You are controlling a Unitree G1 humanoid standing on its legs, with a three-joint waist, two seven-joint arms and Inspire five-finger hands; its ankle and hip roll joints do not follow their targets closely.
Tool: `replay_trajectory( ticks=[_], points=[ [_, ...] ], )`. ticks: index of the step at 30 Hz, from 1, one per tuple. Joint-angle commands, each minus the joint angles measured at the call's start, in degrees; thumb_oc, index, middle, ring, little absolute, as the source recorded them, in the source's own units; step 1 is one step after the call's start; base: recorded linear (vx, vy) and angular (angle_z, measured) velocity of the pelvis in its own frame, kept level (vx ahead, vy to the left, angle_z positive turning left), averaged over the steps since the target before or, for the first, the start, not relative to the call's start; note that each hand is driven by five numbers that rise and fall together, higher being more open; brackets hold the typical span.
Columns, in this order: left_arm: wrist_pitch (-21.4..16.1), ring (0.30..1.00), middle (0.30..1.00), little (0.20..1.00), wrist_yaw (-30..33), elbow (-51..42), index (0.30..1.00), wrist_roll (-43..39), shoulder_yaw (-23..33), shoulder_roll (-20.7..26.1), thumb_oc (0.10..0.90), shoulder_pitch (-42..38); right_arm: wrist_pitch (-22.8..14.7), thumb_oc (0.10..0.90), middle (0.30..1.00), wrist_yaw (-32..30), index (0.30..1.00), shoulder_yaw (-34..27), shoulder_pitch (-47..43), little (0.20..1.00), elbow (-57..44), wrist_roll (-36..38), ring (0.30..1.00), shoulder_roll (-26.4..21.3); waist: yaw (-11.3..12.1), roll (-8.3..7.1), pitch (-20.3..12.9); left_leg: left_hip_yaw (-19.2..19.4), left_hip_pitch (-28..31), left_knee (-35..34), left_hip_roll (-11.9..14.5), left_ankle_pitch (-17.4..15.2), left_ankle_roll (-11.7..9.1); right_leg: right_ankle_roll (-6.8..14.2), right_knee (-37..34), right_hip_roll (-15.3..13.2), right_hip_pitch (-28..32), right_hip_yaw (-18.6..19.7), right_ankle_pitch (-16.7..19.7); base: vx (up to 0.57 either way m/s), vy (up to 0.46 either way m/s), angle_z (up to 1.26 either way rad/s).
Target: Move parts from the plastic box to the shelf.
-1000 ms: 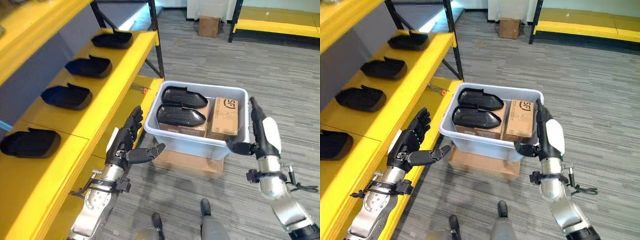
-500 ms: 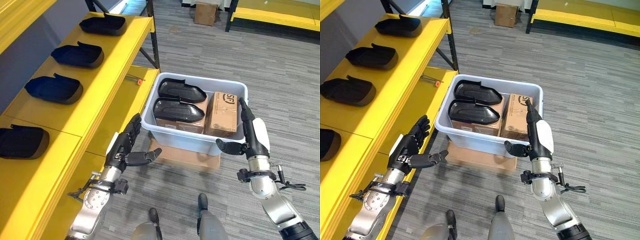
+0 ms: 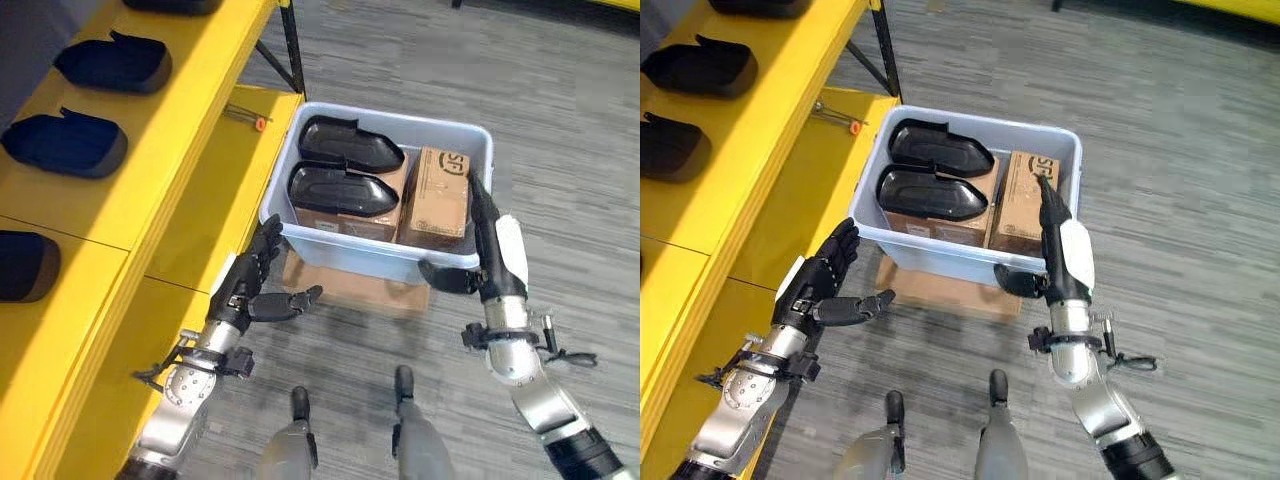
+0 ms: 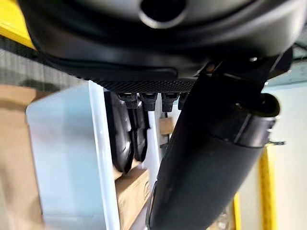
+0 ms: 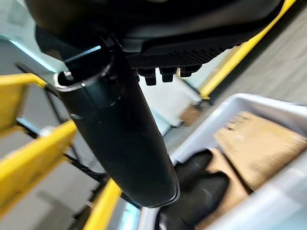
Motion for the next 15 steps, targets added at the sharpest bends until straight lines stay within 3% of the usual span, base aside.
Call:
replay_trajectory(
  ticks=[1,6,15],
  points=[
    [-5.9,1.0,1.0,1.0,-1.0,-7.2,1.0,-1.2,0.4,0.3,0.9,-3.7,-5.2,0.9,1.0,-2.2,1.0,-2.4,-10.7,1.0,-10.2,-2.3,1.0,-4.7,0.3,-1.26,-4.3,0.2,1.1,1.1,1.5,-4.5,1.8,-0.4,10.2,-2.8,-2.3,-2.2,-10.8,0.03,-0.073,0.02],
    [-6.1,1.0,1.0,1.0,-2.7,-6.8,1.0,-2.9,-0.4,0.3,0.9,-2.8,-3.2,0.9,1.0,-0.6,1.0,-3.1,-19.2,1.0,-12.3,-1.4,1.0,-7.5,0.8,-0.2,-4.7,-0.6,0.7,1.7,1.8,-4.0,0.9,-1.4,10.9,-2.5,-1.7,-1.8,-12.0,0.09,-0.004,0.01],
    [-5.1,1.0,1.0,1.0,-3.4,-6.9,1.0,-3.7,-2.0,-0.1,0.9,-2.5,-1.9,0.9,1.0,5.1,1.0,-1.8,-26.7,1.0,-13.4,-2.4,1.0,-8.9,1.6,1.4,-5.1,-0.9,0.5,2.4,1.2,-4.4,0.4,-1.1,11.4,-3.4,-1.7,-1.0,-12.6,0.08,0.047,0.03]
  ],
)
